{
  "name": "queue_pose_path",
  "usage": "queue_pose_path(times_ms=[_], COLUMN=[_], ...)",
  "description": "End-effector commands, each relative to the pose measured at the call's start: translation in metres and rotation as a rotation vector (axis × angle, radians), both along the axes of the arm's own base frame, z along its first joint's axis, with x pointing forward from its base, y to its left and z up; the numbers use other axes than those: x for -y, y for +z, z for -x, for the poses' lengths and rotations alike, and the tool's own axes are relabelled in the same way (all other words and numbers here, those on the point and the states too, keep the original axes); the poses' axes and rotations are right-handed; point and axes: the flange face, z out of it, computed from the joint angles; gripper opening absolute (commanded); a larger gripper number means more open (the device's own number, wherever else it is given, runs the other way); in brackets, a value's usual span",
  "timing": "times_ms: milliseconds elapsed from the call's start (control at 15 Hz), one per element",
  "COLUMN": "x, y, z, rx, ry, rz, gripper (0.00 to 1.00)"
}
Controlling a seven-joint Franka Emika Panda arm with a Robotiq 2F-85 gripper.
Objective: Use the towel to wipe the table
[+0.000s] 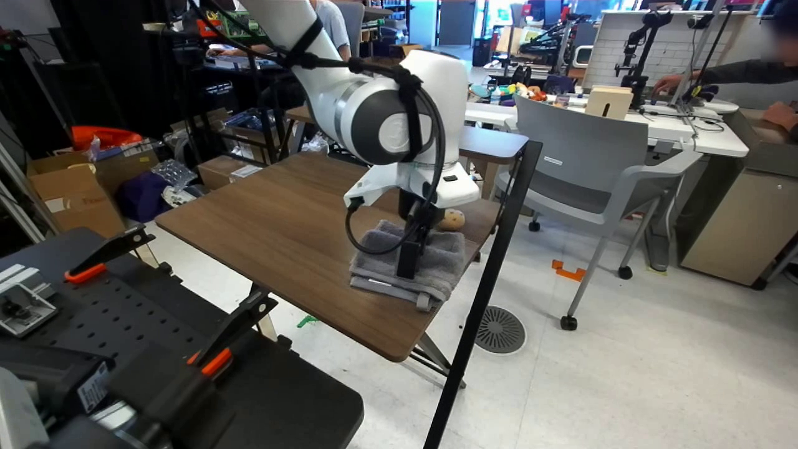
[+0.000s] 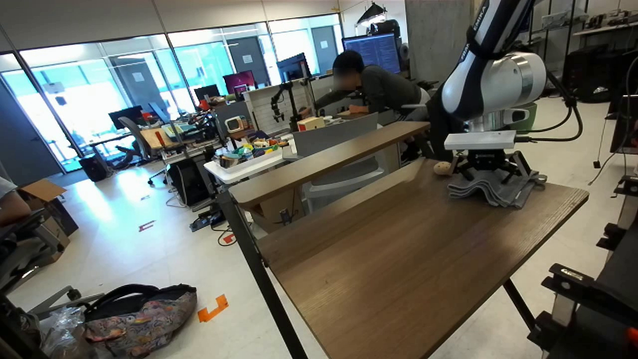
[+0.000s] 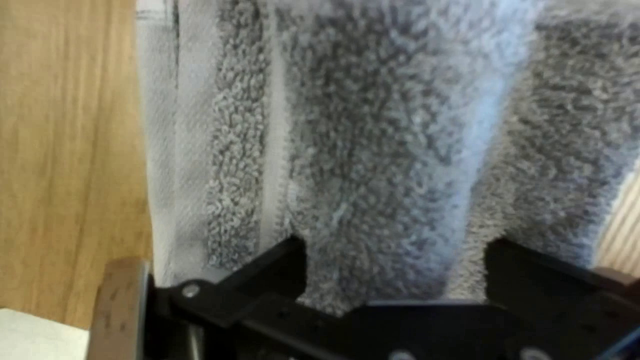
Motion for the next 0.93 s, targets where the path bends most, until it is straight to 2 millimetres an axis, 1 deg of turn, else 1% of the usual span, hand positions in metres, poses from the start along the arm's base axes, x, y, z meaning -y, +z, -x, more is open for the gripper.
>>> queue_pose_path(times_ms=[0,67,133,200,267,333,467,533,667,733,867], x=[-0.063,-0.082,-0.106,-0.13,-0.157,-0.181,-0.21,-0.219,-0.225,-0.222,-0.21], y=[0.006,0.009,0.008,0.009,0.01,0.014,0.026,0.033,0.045,0.049,0.053], z=[0.042,0.051,0.058,0.063,0.064,0.062,0.041,0.028,0.0,-0.014,-0.04], rx=[-0.048,-0.059,-0.054,-0.053,-0.025,-0.002,0.063,0.106,0.181,0.213,0.258], ry=[0.201,0.254,0.311,0.365,0.414,0.459,0.469,0.454,0.405,0.373,0.302], rz=[-0.015,-0.019,-0.015,-0.013,0.009,0.023,0.017,0.018,0.029,0.034,0.055], gripper=[1.0,1.0,1.0,1.0,1.0,1.0,1.0,1.0,1.0,1.0,1.0])
